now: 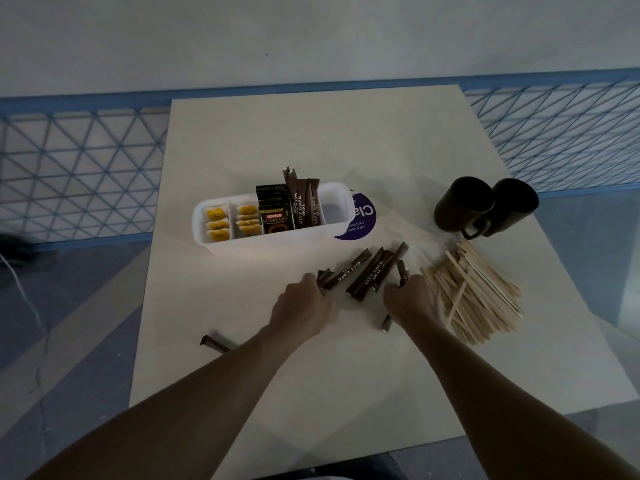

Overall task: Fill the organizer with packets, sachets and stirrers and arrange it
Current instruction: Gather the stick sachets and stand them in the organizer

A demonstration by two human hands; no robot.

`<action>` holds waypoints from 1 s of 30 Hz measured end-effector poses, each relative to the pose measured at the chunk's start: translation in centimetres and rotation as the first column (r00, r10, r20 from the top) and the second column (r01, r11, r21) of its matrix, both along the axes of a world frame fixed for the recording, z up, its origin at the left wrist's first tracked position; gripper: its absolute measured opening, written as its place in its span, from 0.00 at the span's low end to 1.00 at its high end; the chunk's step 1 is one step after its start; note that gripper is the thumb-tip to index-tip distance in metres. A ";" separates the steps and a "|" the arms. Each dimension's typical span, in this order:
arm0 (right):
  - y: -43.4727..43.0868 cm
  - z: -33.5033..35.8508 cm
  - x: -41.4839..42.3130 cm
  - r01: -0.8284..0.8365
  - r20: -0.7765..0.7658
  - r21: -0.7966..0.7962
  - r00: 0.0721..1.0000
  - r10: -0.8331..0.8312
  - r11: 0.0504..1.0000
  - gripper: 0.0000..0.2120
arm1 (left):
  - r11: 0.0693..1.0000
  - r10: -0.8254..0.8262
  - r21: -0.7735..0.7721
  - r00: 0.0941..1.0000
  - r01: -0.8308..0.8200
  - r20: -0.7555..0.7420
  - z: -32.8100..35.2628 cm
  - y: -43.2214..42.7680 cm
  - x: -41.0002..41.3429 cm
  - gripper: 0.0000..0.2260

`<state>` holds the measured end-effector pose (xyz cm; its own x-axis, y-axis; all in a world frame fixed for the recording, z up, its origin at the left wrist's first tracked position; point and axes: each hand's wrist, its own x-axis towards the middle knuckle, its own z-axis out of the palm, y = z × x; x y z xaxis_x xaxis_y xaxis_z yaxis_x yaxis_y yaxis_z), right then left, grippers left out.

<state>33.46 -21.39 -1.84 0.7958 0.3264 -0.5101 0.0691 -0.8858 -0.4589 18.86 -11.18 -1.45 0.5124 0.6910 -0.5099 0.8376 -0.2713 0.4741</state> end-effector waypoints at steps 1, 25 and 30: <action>0.1 0.1 0.0 -0.004 0.006 0.014 1.000 0.004 1.000 0.15 | 1.000 -0.008 -0.014 1.000 0.008 0.020 0.1 0.2 0.1 0.12; 1.7 1.8 2.3 0.083 -0.253 0.301 0.968 -0.004 0.950 0.14 | 0.985 -0.030 0.171 0.999 0.026 0.020 -1.4 1.5 7.1 0.09; 1.9 1.8 4.0 0.095 -0.297 0.338 0.955 0.010 0.936 0.12 | 0.986 -0.031 0.162 0.999 0.034 -0.023 -1.6 1.3 8.0 0.09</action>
